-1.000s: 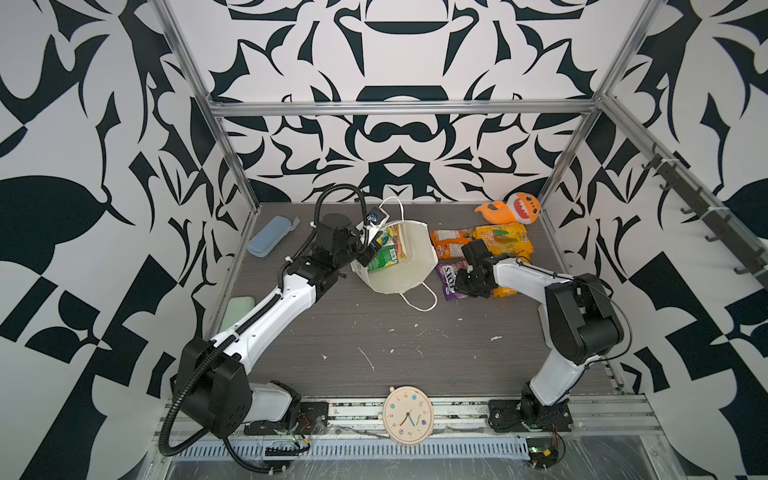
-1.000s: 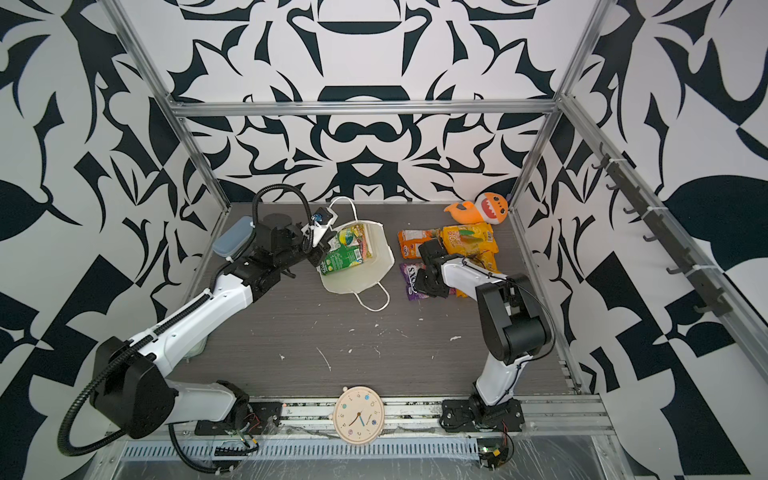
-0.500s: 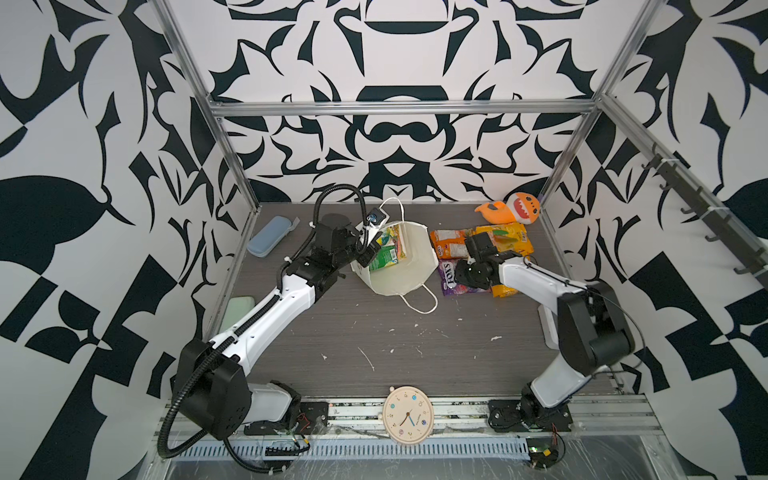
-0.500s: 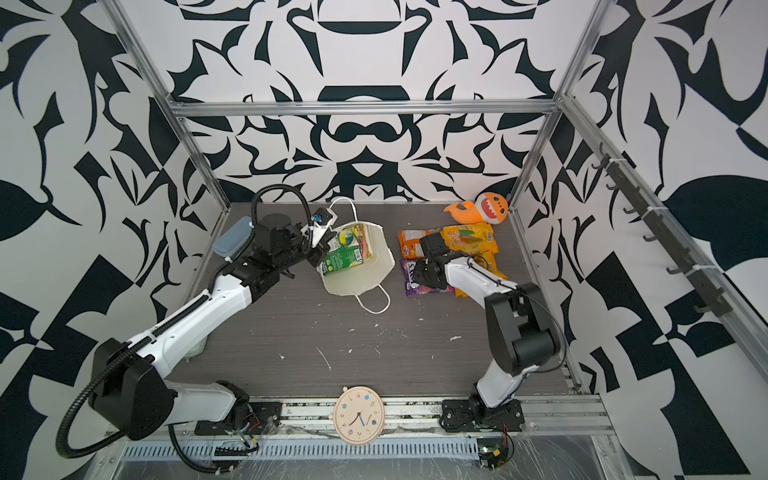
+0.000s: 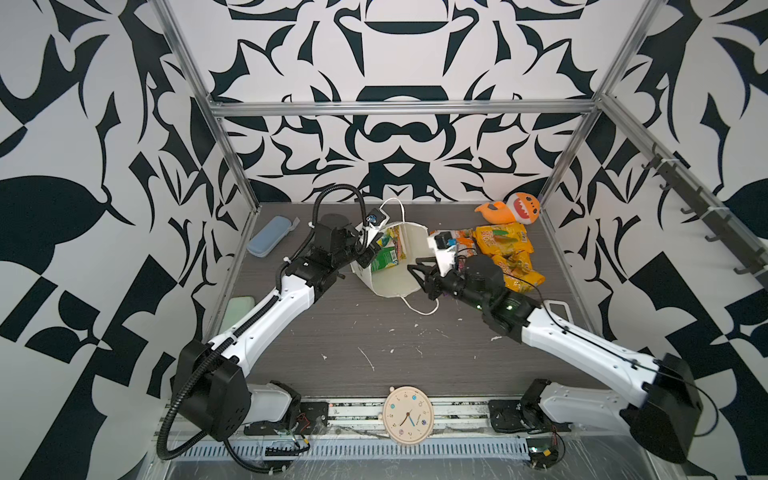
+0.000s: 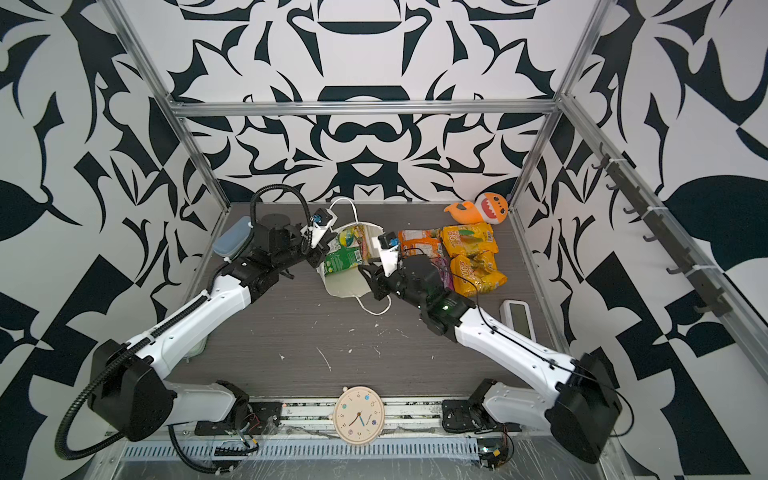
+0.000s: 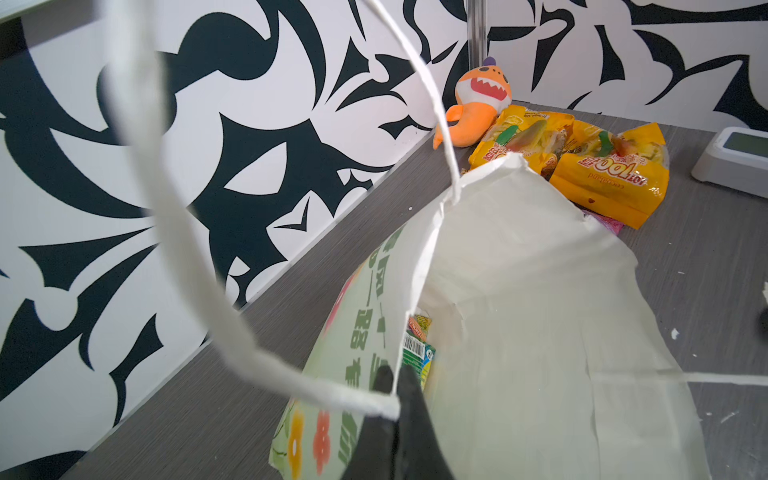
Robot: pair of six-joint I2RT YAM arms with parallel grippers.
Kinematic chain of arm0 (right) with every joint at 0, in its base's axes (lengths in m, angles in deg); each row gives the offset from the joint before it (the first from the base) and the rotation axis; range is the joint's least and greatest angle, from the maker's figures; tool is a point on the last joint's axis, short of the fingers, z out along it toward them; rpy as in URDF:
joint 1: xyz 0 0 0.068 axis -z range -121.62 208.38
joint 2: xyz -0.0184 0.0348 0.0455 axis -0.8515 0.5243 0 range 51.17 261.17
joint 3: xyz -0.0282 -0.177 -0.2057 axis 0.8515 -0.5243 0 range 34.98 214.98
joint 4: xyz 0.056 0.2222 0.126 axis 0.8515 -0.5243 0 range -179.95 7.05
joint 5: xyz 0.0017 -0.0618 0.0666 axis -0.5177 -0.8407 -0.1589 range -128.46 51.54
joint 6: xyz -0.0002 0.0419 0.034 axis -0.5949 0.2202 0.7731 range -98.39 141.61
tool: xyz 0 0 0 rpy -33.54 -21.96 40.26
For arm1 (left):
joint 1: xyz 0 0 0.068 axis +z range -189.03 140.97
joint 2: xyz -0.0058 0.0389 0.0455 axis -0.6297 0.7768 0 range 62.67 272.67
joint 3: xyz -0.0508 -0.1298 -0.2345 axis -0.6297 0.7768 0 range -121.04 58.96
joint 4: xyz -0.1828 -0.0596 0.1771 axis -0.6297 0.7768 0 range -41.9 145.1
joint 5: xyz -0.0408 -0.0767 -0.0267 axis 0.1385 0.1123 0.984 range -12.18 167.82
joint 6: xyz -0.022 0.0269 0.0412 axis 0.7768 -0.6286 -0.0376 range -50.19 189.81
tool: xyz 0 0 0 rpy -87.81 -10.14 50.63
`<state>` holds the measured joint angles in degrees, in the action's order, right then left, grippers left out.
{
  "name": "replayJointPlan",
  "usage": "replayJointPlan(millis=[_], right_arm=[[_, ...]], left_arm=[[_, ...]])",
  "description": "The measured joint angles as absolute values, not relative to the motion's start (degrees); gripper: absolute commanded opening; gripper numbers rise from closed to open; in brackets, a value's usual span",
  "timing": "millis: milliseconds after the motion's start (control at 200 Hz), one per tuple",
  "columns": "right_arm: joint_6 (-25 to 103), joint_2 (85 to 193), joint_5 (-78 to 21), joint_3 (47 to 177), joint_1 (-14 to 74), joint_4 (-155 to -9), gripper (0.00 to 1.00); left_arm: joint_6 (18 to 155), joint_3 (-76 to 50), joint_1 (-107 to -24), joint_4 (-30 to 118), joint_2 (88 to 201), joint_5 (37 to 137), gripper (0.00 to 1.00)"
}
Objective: Take the snacks out of the paper bag
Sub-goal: 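Move the right gripper back over the paper bag opening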
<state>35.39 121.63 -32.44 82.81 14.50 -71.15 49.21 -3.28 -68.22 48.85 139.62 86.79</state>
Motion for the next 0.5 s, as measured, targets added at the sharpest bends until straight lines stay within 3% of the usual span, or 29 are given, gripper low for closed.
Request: replayJointPlan(millis=[245,500], right_arm=[[36.44,135.40,-41.22,84.93,11.35,-71.09,0.38],[38.62,146.17,-49.66,97.67,11.42,-73.73,0.54]], left_arm=[[48.95,-2.25,-68.24,48.92,138.74,88.98,0.00],[48.58,-0.68,-68.37,49.22,136.58,90.77,0.00]])
